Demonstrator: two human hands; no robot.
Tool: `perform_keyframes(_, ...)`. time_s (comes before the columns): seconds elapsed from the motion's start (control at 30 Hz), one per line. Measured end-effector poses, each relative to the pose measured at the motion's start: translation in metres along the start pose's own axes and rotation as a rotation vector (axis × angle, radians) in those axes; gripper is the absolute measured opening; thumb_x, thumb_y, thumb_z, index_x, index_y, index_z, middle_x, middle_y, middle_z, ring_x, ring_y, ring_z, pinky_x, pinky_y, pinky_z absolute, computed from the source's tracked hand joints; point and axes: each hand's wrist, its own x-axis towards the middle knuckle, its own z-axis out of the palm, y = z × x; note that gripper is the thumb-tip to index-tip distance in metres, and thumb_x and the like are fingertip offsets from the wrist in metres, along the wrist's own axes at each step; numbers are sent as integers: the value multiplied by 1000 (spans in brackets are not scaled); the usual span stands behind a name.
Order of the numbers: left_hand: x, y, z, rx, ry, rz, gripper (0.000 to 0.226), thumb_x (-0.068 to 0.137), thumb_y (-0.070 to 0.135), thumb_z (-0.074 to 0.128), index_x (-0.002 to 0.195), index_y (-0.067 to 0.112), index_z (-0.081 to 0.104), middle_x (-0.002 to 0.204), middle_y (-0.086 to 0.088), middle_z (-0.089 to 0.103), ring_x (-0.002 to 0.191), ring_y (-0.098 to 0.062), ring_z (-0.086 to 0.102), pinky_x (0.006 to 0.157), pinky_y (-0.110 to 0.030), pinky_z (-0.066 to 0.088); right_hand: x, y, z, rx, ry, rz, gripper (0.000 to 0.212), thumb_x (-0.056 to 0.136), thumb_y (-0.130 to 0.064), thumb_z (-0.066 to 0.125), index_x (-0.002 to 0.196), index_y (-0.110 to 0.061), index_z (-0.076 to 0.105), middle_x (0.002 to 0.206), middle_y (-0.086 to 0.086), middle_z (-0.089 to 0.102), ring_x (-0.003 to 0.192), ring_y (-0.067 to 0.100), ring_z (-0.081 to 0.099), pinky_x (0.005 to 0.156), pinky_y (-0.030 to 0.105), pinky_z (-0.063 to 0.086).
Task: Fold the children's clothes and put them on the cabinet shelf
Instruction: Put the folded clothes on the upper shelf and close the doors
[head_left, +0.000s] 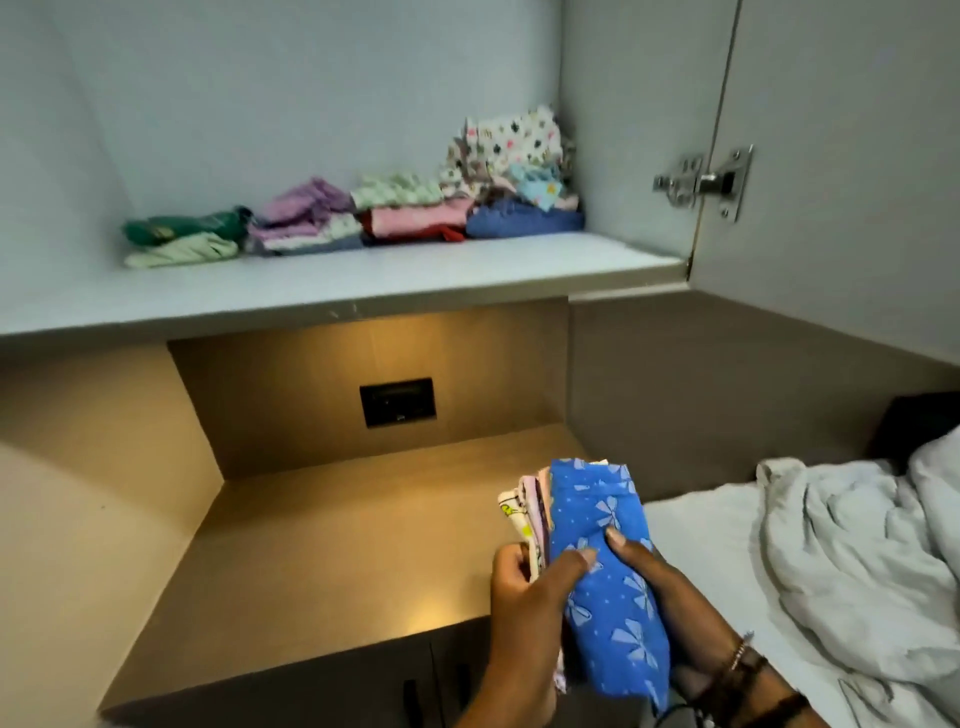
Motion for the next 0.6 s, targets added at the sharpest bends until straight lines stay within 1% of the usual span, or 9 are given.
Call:
perform_keyframes(0.07, -21, 44, 10, -12, -35, 130, 42, 75, 16, 79, 111, 16, 56, 97, -9, 77, 85, -29, 76, 64, -38, 62, -18, -40, 32, -88, -33, -135, 52, 82, -42, 74, 123, -13, 63, 124, 25, 64, 108, 43, 64, 85, 50, 55)
perform_keyframes(0.1, -27, 65, 17, -14, -53, 192, 41, 76, 17, 79, 111, 17, 57, 99, -9, 77, 87, -29, 76, 67, -40, 62, -25, -62, 47, -150, -24, -223, 51, 82, -41, 74, 123, -12, 63, 122, 25, 65, 108, 43, 65, 85, 51, 56)
perform_keyframes(0.17, -30, 106, 36, 7, -66, 309, 40, 78, 19, 79, 112, 15, 58, 102, -13, 76, 89, -31, 75, 75, -48, 62, -32, -107, 77, -258, 13, -391, 48, 80, -40, 75, 117, -11, 66, 116, 22, 69, 104, 41, 67, 84, 51, 57)
perform_keyframes(0.23, -16, 149, 61, 20, -71, 402, 39, 79, 21, 77, 112, 10, 58, 102, -15, 75, 89, -33, 74, 76, -48, 62, -30, -159, 102, -310, 56, -530, 45, 78, -40, 77, 110, -10, 70, 110, 20, 72, 99, 38, 70, 84, 49, 58)
perform_keyframes(0.3, 10, 194, 93, 34, -72, 459, 38, 84, 19, 72, 116, 5, 57, 105, -19, 73, 92, -35, 73, 79, -49, 61, -17, -212, 122, -332, 120, -604, 46, 76, -41, 77, 108, -8, 72, 106, 18, 74, 96, 35, 71, 86, 49, 57)
perform_keyframes(0.37, 40, 237, 120, 44, -80, 459, 38, 88, 18, 68, 120, 2, 57, 111, -22, 71, 98, -37, 71, 87, -53, 58, 7, -258, 134, -333, 167, -593, 47, 80, -39, 75, 112, -6, 69, 108, 18, 73, 99, 33, 71, 90, 46, 56)
perform_keyframes(0.47, 90, 282, 148, 76, -105, 306, 36, 90, 16, 60, 122, 0, 61, 120, -23, 67, 109, -39, 66, 97, -54, 51, 56, -312, 138, -287, 228, -570, 40, 91, -22, 63, 122, 3, 61, 119, 21, 67, 110, 35, 65, 98, 47, 51)
perform_keyframes(0.53, 121, 301, 159, 166, -137, 230, 34, 93, 12, 53, 122, -3, 60, 130, -19, 62, 115, -34, 62, 105, -50, 47, 92, -336, 134, -308, 304, -554, 36, 89, -12, 59, 121, 6, 60, 122, 22, 65, 111, 37, 64, 100, 50, 50)
perform_keyframes(0.6, 156, 313, 170, 216, -168, 191, 29, 95, 11, 47, 120, 3, 60, 130, -20, 60, 112, -31, 59, 108, -48, 43, 123, -355, 127, -350, 386, -547, 37, 83, -7, 56, 117, 6, 62, 119, 20, 67, 106, 36, 66, 97, 49, 52)
